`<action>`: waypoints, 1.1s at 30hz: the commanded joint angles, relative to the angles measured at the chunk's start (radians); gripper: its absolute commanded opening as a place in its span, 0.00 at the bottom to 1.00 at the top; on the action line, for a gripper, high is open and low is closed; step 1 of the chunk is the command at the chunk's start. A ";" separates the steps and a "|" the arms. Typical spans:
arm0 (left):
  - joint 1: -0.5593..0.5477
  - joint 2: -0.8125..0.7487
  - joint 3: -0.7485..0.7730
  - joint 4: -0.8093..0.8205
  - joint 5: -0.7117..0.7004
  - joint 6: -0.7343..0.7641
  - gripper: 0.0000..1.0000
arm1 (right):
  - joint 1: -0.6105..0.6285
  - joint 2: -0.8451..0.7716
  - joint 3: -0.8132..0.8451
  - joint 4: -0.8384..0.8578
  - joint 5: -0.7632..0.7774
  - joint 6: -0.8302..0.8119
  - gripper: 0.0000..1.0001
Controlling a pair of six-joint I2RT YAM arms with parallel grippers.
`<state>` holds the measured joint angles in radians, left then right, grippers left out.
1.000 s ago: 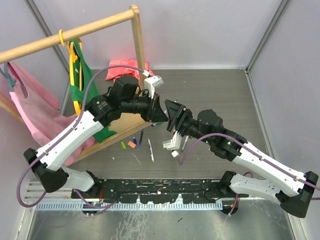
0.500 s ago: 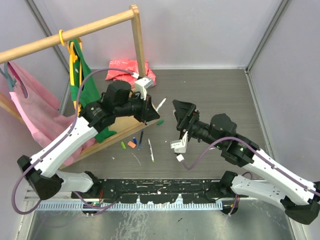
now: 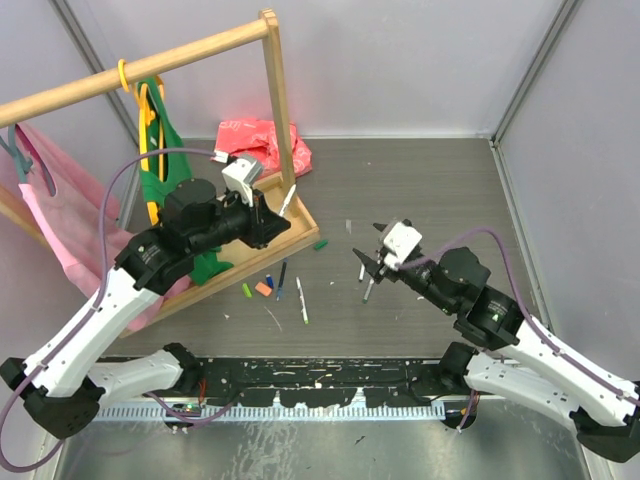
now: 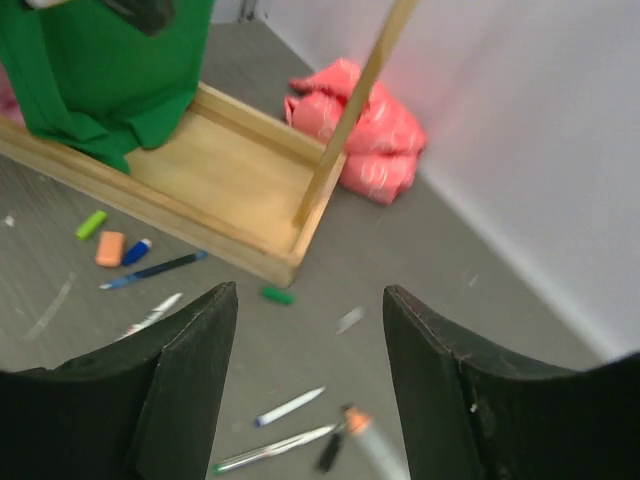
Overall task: Insert the pens into the pen caps
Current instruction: Pick up the pen from the center of the board, then pick up the pen cap from the center of the board.
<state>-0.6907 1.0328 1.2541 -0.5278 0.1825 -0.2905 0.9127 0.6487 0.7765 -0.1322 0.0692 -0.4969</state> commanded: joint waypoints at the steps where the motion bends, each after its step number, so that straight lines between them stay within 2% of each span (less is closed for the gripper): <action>1: 0.006 -0.036 -0.020 0.036 -0.060 0.026 0.00 | 0.005 0.055 0.079 -0.130 0.264 0.583 0.64; 3: 0.006 -0.045 -0.031 0.037 -0.069 0.024 0.00 | 0.005 0.102 0.119 -0.235 0.315 0.749 0.64; 7: 0.004 -0.059 -0.055 0.033 -0.081 0.027 0.00 | 0.005 0.189 0.178 -0.409 0.320 0.984 0.67; 11: 0.005 -0.069 -0.070 0.023 -0.089 0.036 0.00 | 0.005 0.262 0.204 -0.516 0.284 1.141 0.72; 13: 0.006 -0.075 -0.079 0.023 -0.090 0.046 0.00 | 0.005 0.288 0.218 -0.574 0.330 1.223 0.74; 20: 0.006 -0.079 -0.101 -0.003 -0.179 0.066 0.00 | -0.029 0.305 0.188 -0.601 0.396 1.289 0.79; 23: 0.006 -0.090 -0.117 -0.005 -0.200 0.061 0.00 | -0.094 0.320 0.175 -0.602 0.354 1.282 0.79; 29: 0.006 -0.109 -0.127 -0.029 -0.208 0.073 0.00 | -0.187 0.340 0.158 -0.593 0.346 1.241 0.77; 33: 0.006 -0.133 -0.162 -0.031 -0.211 0.094 0.00 | -0.254 0.399 0.186 -0.633 0.355 1.159 0.76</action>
<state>-0.6907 0.9409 1.1160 -0.5728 -0.0090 -0.2348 0.7059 1.0023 0.9318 -0.7418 0.3981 0.7242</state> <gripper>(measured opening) 0.104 0.766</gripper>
